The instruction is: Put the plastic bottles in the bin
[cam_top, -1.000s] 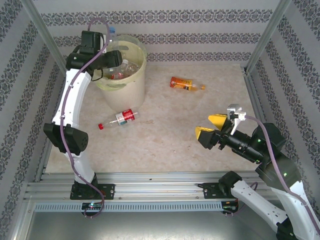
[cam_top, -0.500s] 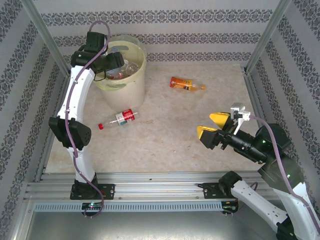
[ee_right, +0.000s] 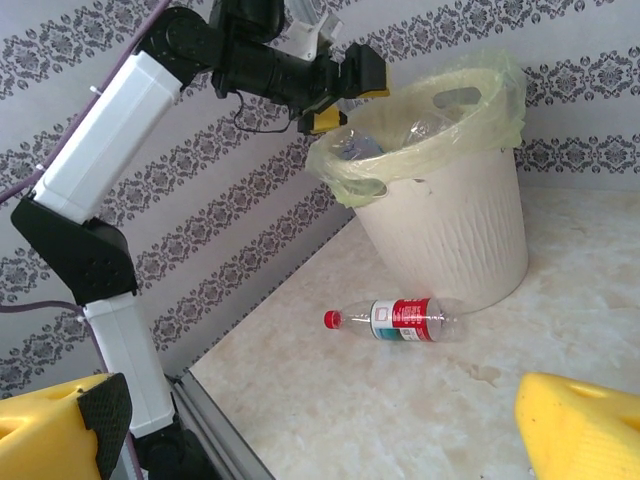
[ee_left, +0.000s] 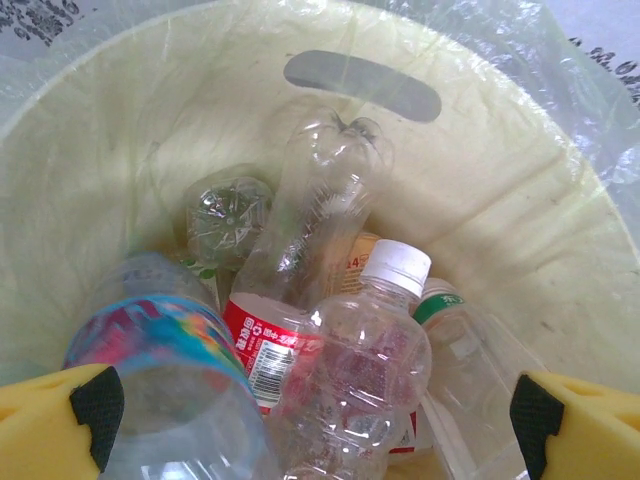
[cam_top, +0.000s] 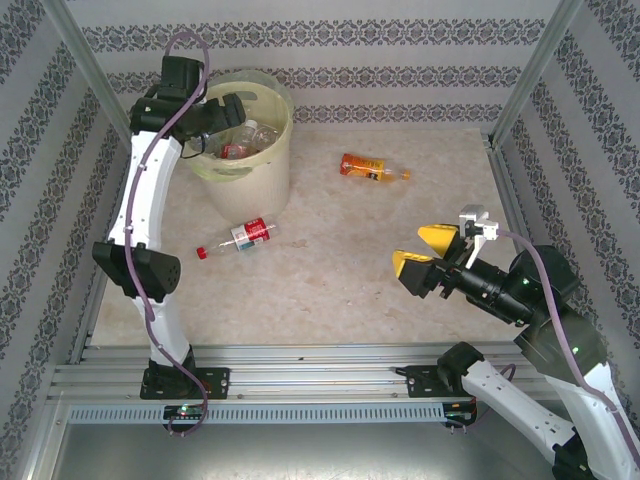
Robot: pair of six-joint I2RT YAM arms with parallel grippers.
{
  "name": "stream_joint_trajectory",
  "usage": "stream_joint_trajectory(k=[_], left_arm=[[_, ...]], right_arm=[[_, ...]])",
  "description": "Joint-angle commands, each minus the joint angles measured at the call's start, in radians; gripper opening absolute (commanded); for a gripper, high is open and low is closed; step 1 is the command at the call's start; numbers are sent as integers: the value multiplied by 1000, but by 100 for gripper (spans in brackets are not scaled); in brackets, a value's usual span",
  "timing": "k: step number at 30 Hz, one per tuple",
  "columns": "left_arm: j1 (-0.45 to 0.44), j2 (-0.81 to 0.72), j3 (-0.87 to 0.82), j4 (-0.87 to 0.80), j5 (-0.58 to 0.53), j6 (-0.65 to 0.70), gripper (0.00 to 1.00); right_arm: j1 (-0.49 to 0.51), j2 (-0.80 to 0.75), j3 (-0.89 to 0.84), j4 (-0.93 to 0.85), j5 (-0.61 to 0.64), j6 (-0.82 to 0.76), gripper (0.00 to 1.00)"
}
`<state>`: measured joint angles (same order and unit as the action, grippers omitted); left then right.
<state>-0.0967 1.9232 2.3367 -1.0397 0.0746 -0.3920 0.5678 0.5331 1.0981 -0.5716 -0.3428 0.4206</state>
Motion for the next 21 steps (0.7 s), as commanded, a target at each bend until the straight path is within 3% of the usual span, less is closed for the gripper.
stream_joint_trajectory(k=[1,10,15,18,21], left_arm=[[8,-108,-8,7,18,76,100],[9,-397,-333,79,36,173,100],[8,-630,-690,247,162,214,100],[8,-708,-836,271,309,255,100],[6,-750,-940,279,349,282,100]], right_arm=[[10,0,19,15,-18,7,98],[11,-6,2,30,-20,13,98],[10,-5,-6,41,-25,22,98],[10,-9,-9,42,-26,25,98],[10,-12,-14,42,-23,26,98]])
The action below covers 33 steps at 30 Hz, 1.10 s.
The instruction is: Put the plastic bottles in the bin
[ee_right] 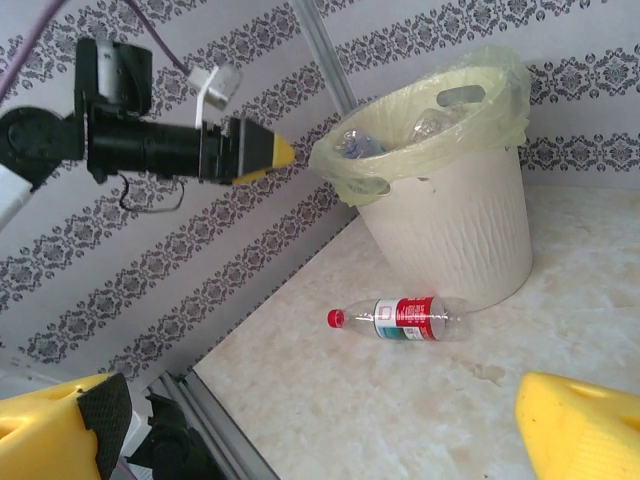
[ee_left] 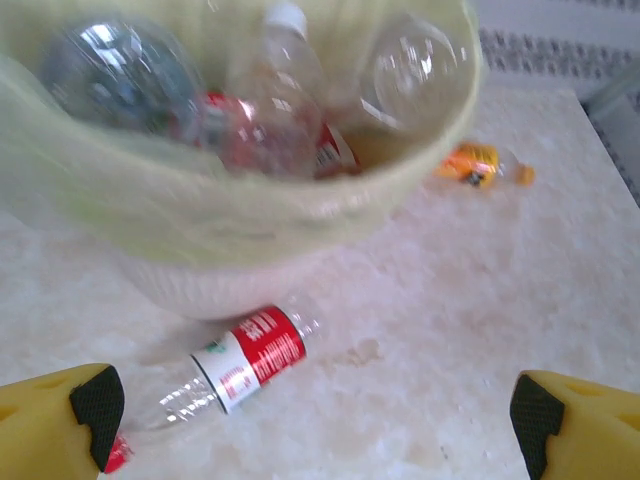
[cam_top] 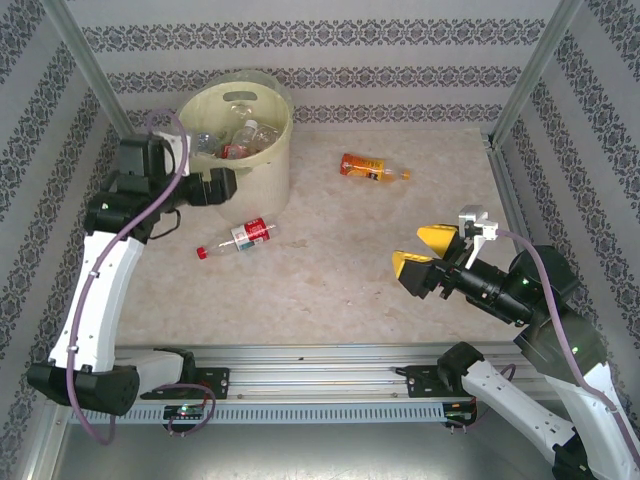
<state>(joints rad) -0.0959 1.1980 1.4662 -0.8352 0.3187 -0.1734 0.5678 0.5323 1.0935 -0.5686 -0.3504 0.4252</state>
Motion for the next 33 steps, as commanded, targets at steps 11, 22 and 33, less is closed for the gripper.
stream_joint_trajectory(k=[11,22,33], left_arm=[[-27,-127,-383,237,58,217,100],[-79,-86,-562,385,-48,471,98],[-111,83,-513,387,-171,593,99]], right_arm=[[10,-1,-23,55,-17,28,98],[10,-3,-24,45,-8,18,98],[11,-31,-38,29,7,8,98]])
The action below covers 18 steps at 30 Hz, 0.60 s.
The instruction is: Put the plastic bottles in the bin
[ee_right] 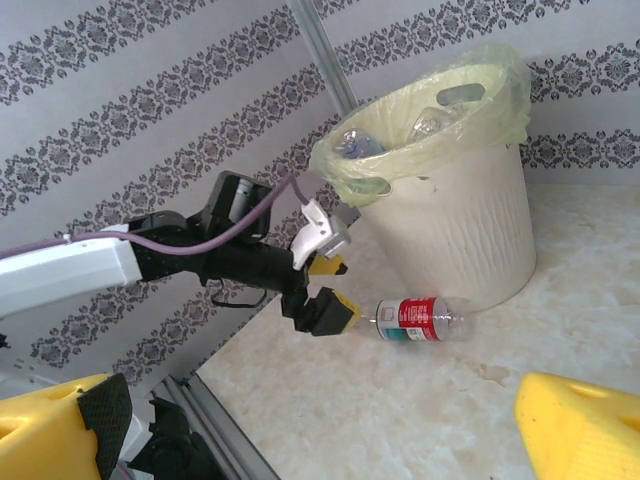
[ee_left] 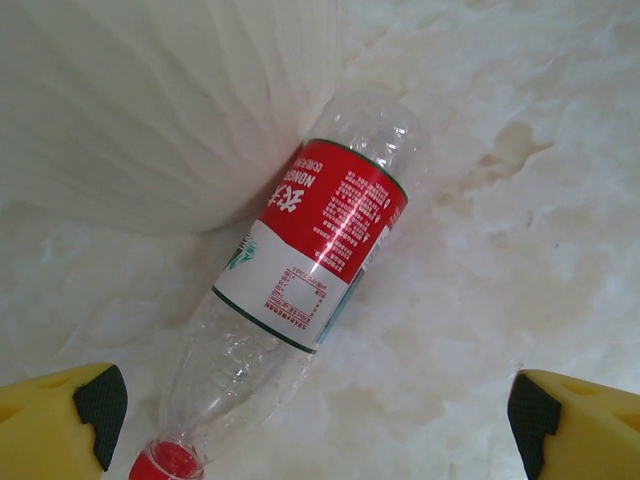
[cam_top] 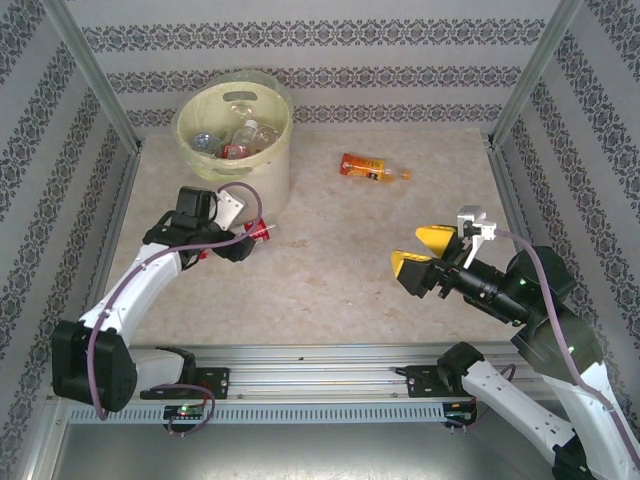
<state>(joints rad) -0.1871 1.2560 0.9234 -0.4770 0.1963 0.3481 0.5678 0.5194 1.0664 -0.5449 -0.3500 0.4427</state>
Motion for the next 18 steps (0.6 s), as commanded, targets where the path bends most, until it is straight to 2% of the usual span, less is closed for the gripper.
stream_joint_trajectory(k=[1,12,18], left_arm=[[-23,36,29,30,-56,83,99],[-64,209,54,65,-130,154,99],[-91,296,38,160,-244,194,100]], right_arm=[[10,-19,-10,3,8,-10,98],[10,-29,-24,6,13,-16,98],[10,-35,-25,2,18,-16,98]])
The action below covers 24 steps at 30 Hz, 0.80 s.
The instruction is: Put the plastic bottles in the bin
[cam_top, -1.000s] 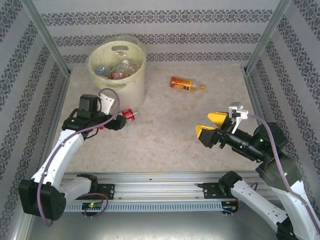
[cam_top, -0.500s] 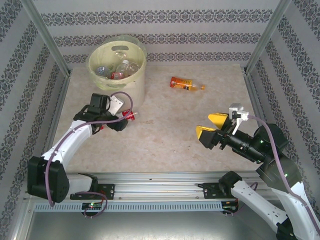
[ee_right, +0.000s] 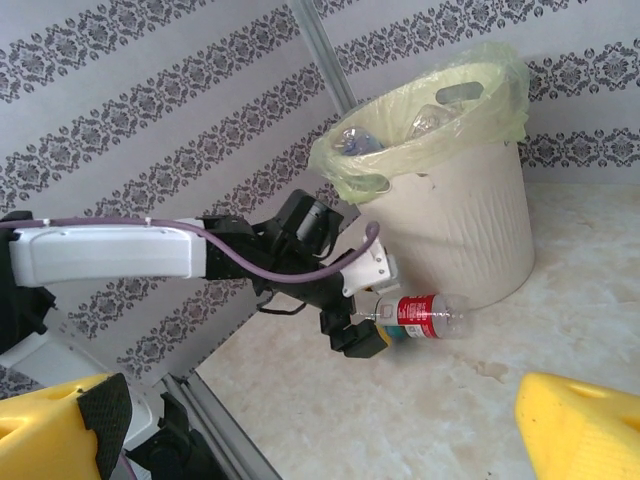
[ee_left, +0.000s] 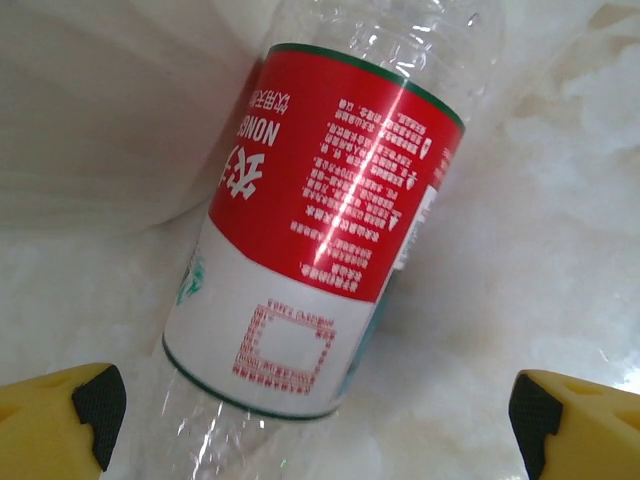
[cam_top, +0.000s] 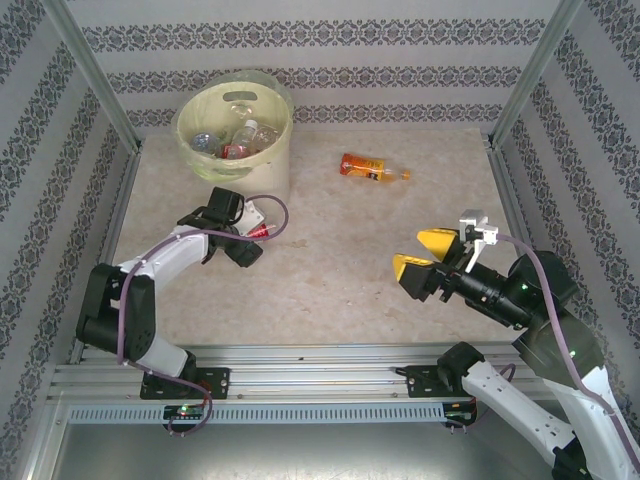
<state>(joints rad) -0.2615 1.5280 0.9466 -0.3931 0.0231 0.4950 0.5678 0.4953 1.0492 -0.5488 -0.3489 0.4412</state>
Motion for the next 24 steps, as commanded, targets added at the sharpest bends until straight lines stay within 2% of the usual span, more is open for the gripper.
stream_joint_trajectory(k=[1,6,11,24], left_arm=[[-20,35,15,89,-90,54,100],[-41,74,5,137,-164,71,100],[-67,118,30,82,-173,51,100],[-116,133,54,-61,-92,-43,94]], right_arm=[[10,-10,-6,4,16,-16,98],[10,-11,-7,4,16,-13,98],[10,-11,-12,4,18,-12,98],[10,-27,-20,-10,28,-13,98]])
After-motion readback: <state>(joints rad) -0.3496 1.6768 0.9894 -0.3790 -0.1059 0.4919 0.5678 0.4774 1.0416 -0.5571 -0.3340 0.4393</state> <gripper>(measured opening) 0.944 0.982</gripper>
